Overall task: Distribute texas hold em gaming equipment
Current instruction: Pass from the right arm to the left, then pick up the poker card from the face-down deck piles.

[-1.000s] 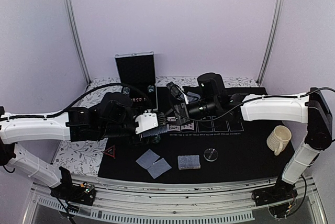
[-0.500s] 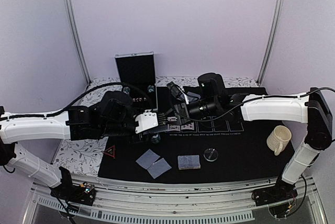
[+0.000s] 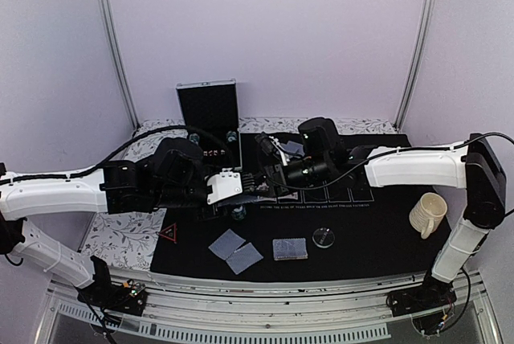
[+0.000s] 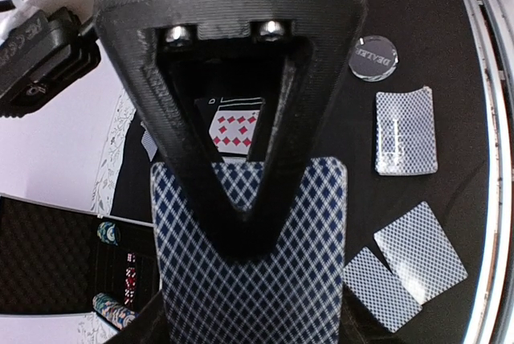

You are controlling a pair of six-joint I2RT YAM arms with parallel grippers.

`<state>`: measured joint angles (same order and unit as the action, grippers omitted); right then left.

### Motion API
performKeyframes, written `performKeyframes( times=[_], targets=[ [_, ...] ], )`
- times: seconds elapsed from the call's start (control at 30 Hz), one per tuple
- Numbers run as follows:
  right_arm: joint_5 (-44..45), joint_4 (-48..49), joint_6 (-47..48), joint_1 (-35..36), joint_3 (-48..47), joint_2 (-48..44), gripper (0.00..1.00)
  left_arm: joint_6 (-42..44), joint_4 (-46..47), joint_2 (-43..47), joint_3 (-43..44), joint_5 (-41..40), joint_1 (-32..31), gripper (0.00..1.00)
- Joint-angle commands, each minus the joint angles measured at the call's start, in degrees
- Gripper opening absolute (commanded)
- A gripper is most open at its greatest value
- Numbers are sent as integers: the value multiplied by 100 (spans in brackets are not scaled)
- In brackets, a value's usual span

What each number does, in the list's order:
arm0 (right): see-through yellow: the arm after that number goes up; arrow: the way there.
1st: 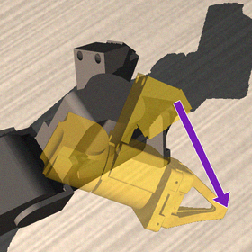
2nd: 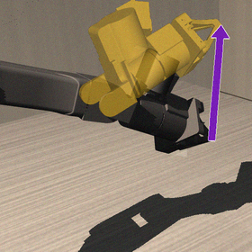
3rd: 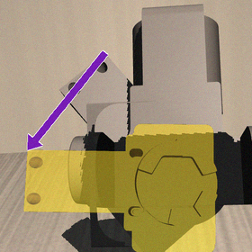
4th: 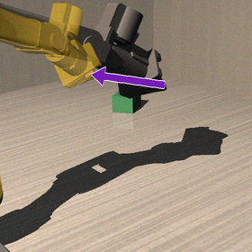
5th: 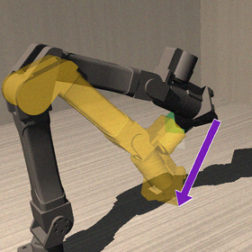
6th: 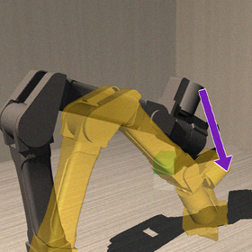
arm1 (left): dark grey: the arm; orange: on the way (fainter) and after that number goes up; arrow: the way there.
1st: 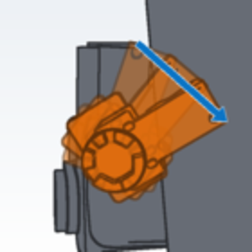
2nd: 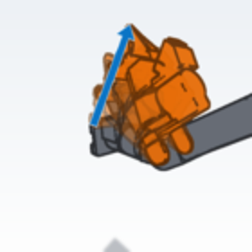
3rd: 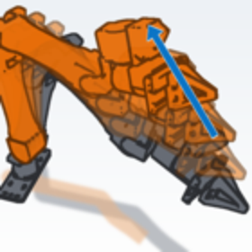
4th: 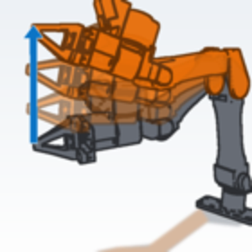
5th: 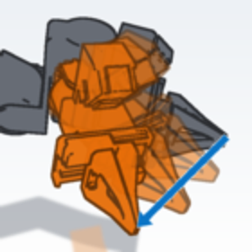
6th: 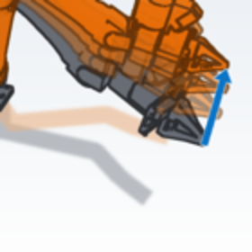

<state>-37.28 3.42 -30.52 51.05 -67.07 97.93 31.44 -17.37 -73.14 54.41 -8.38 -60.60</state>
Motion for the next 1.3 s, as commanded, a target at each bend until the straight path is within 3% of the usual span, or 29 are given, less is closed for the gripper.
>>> performKeyframes(
  times=[0.0, 0.87, 1.27],
  targets=[
    [435, -335, 255, 12, -46, -150, 47, -26, -152, 42, 125, 49, 60, 53],
    [464, -793, 571, -23, -138, -439, 26, -151, -197, -16, 104, 40, 65, 49],
    [593, -907, 732, -22, -175, -537, 29, -199, -201, -16, 105, 106, 61, 49]
  ],
)
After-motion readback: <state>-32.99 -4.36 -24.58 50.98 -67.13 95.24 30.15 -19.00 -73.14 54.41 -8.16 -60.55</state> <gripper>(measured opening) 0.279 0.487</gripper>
